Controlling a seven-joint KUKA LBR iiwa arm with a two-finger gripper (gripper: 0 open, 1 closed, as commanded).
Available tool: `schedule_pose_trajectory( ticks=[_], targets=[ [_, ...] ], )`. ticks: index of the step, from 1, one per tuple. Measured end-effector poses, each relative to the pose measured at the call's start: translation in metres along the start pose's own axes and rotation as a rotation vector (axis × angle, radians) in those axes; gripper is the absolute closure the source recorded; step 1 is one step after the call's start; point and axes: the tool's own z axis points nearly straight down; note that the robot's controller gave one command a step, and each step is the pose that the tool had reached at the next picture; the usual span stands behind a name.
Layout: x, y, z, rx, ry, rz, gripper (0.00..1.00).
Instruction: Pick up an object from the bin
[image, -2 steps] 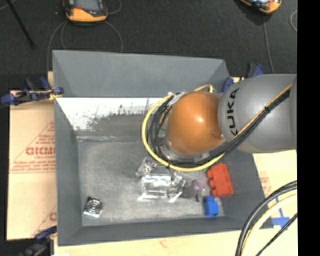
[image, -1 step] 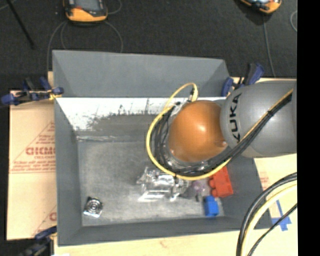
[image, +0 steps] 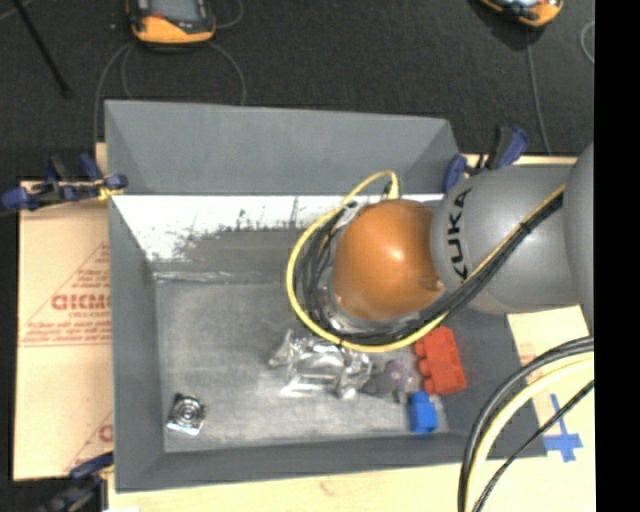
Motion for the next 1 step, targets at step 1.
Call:
schedule_pose_trajectory(
  ticks=[1],
  targets=[
    [0.0001, 0.0000, -0.0002, 0.000, 0.001, 0.000, 1.00]
  ],
)
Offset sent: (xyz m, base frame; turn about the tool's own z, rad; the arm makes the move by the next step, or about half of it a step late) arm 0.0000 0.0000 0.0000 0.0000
